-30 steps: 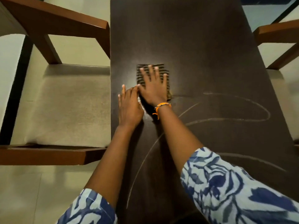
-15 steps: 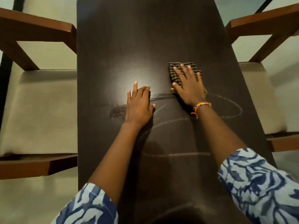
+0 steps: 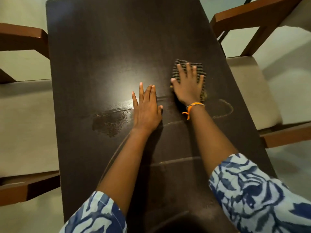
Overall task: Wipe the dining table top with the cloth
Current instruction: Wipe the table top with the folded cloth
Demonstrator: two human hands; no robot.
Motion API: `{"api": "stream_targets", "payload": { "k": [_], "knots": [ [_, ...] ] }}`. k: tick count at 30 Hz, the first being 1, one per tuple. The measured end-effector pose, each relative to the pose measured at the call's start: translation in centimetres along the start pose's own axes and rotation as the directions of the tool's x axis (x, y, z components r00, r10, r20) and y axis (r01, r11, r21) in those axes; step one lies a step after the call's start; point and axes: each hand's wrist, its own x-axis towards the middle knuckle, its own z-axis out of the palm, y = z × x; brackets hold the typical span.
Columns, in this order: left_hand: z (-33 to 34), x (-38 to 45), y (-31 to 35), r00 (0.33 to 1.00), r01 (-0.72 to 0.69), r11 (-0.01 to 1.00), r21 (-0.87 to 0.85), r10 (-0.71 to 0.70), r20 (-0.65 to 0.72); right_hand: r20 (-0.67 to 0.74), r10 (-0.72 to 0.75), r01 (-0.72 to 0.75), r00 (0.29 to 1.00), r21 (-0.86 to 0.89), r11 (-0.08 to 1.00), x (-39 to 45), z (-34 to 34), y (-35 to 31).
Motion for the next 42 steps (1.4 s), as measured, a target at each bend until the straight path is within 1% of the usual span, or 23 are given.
{"api": "stream_targets", "payload": {
  "k": [2,5,7,9,10,12,15,18,20,23,24,25,26,27,29,32,34,36,38,42],
  "knots": [
    [-0.3,-0.2,-0.5,0.997,0.065,0.997,-0.036,-0.066,-0.04,0.043,-0.134,0.134,0.99,-0.009,0.991,-0.8,1.3,-4.0],
    [-0.9,-0.9,-1.5,0.978,0.179,0.979,-0.099,-0.188,-0.093,0.132,-0.355,0.359,0.926,-0.008,0.933,-1.8,2.5,-8.4],
    [-1.1,-1.3,-1.7,0.971,0.207,0.974,-0.089,-0.216,-0.104,0.167,-0.43,0.437,0.887,-0.005,0.899,-1.6,2.3,-8.3],
    [-1.1,-1.2,-1.2,0.979,0.186,0.982,-0.036,-0.189,-0.073,0.168,-0.476,0.485,0.863,-0.014,0.874,-1.3,1.7,-6.4],
    [-1.0,-1.1,-0.7,0.985,0.162,0.987,-0.02,-0.163,-0.051,0.158,-0.48,0.489,0.863,-0.023,0.872,-1.2,1.3,-5.1],
    [-0.6,-0.4,0.7,0.994,0.105,0.994,-0.015,-0.105,-0.009,0.13,-0.439,0.447,0.889,-0.039,0.894,-0.4,0.3,-1.9],
    [0.1,0.5,2.9,0.997,0.034,0.999,0.038,-0.037,0.068,0.101,-0.327,0.333,0.94,-0.049,0.942,1.1,-1.5,4.0],
    [1.1,1.1,4.5,0.989,0.023,0.985,0.17,-0.047,0.138,0.034,-0.138,0.139,0.99,-0.035,0.99,1.9,-3.3,10.4],
    [1.6,1.0,5.3,0.988,0.018,0.972,0.236,-0.054,0.144,-0.023,0.002,-0.002,1.0,-0.007,1.0,1.5,-4.0,13.2],
    [2.4,0.6,6.2,0.988,-0.003,0.961,0.275,-0.039,0.146,-0.102,0.164,-0.162,0.981,0.029,0.986,0.4,-3.5,13.3],
    [2.6,0.6,6.5,0.988,-0.006,0.962,0.274,-0.036,0.148,-0.118,0.196,-0.193,0.973,0.038,0.98,0.1,-3.2,12.5],
    [2.7,0.6,6.8,0.988,-0.009,0.963,0.269,-0.034,0.152,-0.118,0.198,-0.195,0.973,0.041,0.98,-0.1,-2.9,11.4],
    [2.9,0.7,7.1,0.988,-0.013,0.964,0.265,-0.029,0.153,-0.109,0.16,-0.158,0.981,0.032,0.987,0.0,-2.5,10.3],
    [3.1,0.9,7.4,0.988,-0.016,0.965,0.264,-0.026,0.152,-0.091,0.092,-0.091,0.992,0.016,0.996,0.1,-2.2,9.1],
    [3.5,1.0,7.8,0.989,-0.003,0.965,0.262,-0.036,0.145,-0.033,-0.076,0.076,0.997,-0.004,0.997,0.8,-1.5,6.4],
    [4.0,1.1,8.1,0.989,0.051,0.976,0.211,-0.079,0.127,0.06,-0.303,0.305,0.951,-0.015,0.952,1.9,-0.8,2.8],
    [4.1,0.9,8.2,0.984,0.089,0.975,0.201,-0.117,0.132,0.092,-0.393,0.396,0.915,-0.013,0.918,2.5,-0.7,2.2],
    [4.2,0.8,8.3,0.982,0.106,0.971,0.213,-0.135,0.131,0.094,-0.444,0.447,0.891,-0.008,0.895,3.1,-1.0,3.1],
    [4.2,0.9,8.5,0.981,0.114,0.97,0.216,-0.145,0.131,0.075,-0.452,0.454,0.889,-0.002,0.891,4.0,-1.5,4.5],
    [3.7,1.3,9.1,0.968,0.14,0.975,0.174,-0.171,0.183,0.046,-0.359,0.36,0.932,-0.018,0.933,7.1,-3.1,8.5]
  ]
}}
